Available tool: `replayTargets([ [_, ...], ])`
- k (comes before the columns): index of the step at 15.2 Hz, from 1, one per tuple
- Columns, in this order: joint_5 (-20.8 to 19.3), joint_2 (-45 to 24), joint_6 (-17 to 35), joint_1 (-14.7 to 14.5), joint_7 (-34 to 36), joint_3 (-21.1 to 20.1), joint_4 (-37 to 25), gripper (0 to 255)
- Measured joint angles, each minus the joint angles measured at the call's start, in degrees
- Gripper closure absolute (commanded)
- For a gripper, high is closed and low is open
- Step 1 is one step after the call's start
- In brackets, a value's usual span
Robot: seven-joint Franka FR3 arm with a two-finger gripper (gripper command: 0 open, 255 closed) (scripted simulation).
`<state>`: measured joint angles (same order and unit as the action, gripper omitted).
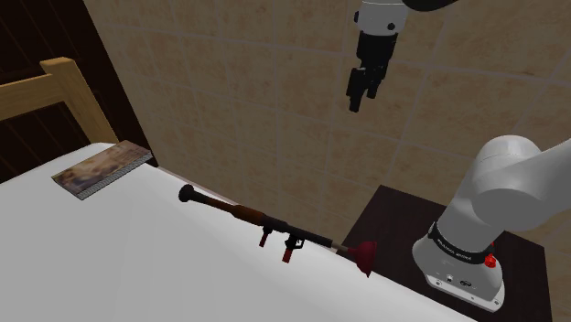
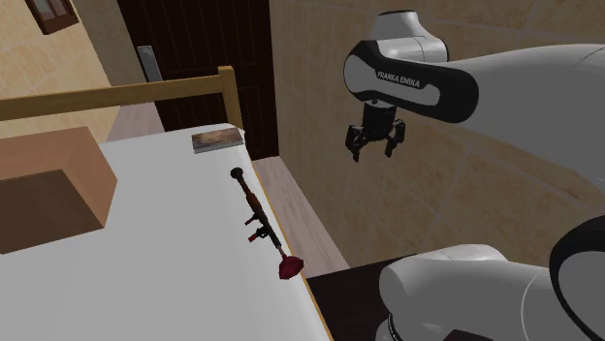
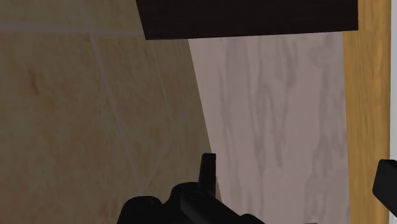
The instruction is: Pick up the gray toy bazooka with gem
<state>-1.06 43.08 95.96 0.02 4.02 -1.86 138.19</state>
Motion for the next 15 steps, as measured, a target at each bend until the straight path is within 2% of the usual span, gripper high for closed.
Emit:
replayTargets([
  [4,1.81,-0.47,2.29,-0.97,1.92,-1.55,1.76,0],
  [15,11.61,-8.91,15.56,-6.78,13.33,-11.85,4.96,0],
])
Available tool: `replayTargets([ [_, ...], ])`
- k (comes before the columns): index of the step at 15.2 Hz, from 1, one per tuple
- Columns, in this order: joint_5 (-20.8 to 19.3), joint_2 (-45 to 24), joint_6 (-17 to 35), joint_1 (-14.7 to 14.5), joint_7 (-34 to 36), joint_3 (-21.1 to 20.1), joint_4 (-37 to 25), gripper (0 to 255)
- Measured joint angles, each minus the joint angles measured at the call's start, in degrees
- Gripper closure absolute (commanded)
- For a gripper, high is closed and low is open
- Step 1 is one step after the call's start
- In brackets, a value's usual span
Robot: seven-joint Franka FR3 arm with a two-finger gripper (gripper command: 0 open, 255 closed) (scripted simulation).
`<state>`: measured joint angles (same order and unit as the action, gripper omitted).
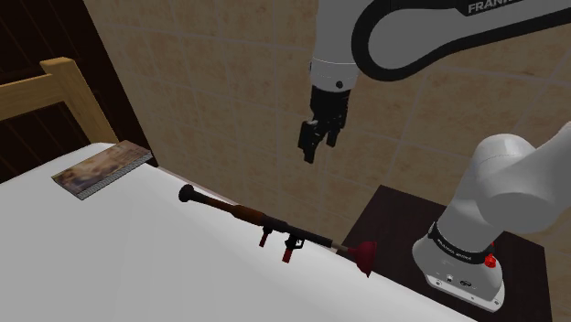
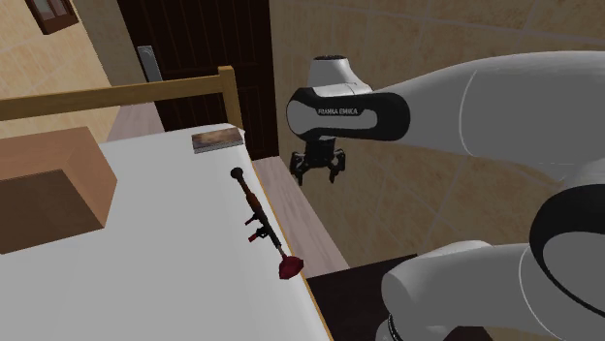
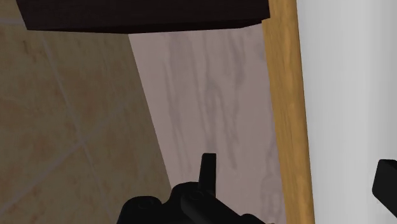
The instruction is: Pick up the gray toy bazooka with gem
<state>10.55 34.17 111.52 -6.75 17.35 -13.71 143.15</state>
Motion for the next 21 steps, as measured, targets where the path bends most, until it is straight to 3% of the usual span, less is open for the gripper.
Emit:
replayTargets([
  [7,4.07,-9.24,9.46,-2.71,6.85,-6.78,-1.82,0],
  [14,4.07,-21.25,18.67,-4.05,14.31,-13.27,-6.93,0],
  [21,3.53,-24.99,24.46,-4.33,15.64,-14.72,-5.11,0],
])
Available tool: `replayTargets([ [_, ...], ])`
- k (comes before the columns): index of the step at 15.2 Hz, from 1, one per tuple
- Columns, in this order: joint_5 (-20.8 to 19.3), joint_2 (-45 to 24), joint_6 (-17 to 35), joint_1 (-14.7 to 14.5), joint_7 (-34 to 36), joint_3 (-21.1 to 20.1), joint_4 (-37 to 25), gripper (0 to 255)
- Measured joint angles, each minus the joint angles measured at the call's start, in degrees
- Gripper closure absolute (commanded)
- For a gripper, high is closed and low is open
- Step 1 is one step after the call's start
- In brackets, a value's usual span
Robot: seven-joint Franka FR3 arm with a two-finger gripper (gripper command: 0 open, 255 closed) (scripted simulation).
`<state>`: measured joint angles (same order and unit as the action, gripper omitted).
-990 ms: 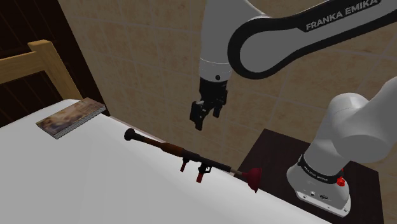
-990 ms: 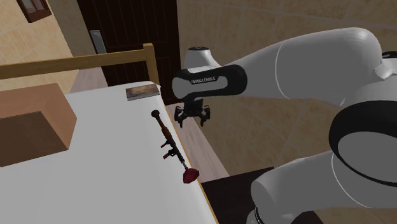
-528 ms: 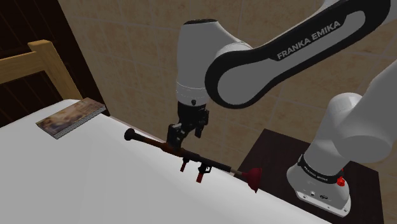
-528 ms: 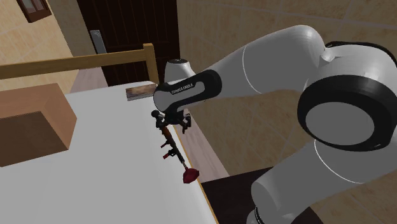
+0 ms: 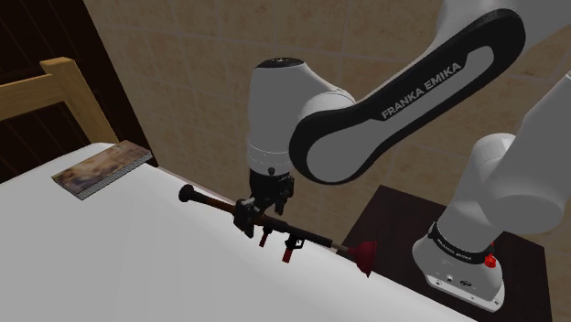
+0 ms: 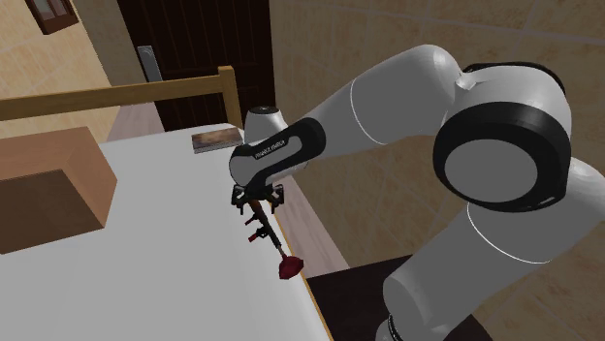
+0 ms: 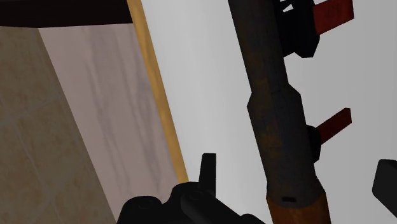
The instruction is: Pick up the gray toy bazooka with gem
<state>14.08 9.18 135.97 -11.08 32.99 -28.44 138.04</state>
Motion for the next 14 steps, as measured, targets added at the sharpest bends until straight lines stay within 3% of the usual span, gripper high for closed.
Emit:
replayTargets([
  [1,-0.10,-0.42,0.73,0.02,0.01,-0.08,0.33,0],
  [2,-0.28,-0.82,1.07,0.07,0.09,-0.13,0.29,255],
  [14,-0.24,-0.46,0.26,0.09,0.09,-0.04,-0.21,255],
])
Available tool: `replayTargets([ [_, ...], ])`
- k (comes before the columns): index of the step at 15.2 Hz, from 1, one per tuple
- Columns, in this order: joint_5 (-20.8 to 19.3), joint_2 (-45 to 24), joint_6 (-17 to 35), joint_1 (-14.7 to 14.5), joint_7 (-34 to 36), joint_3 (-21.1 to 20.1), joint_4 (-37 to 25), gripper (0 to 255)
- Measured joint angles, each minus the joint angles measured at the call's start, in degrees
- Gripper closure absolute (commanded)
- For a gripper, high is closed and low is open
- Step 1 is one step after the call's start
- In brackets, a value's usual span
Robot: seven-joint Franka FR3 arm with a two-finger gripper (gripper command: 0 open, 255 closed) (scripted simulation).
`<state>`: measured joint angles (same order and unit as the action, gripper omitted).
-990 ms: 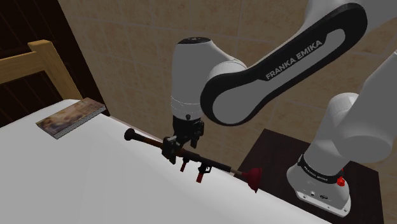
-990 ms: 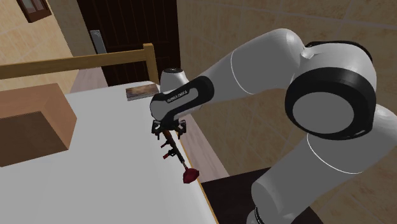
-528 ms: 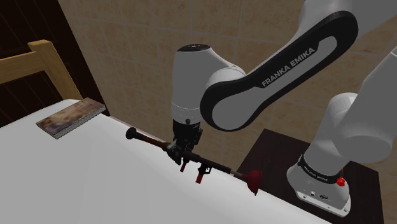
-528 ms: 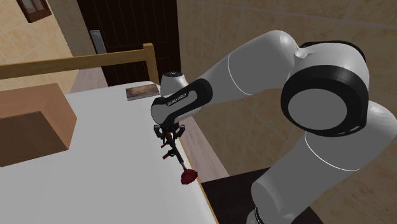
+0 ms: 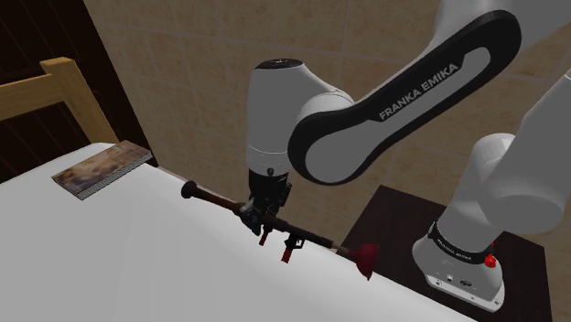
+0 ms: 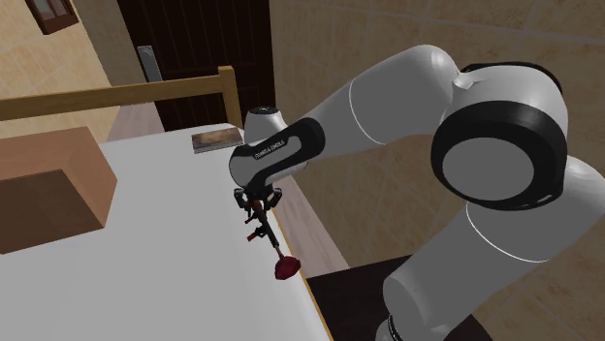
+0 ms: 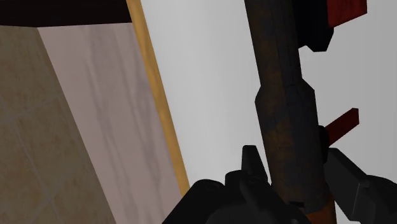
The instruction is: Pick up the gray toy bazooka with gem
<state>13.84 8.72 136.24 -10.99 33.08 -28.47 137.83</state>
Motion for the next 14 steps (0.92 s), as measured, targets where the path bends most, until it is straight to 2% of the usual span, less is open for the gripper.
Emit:
replayTargets([
  [14,0.90,5.52,-11.08,0.02,-0.29,1.57,-5.80,255],
])
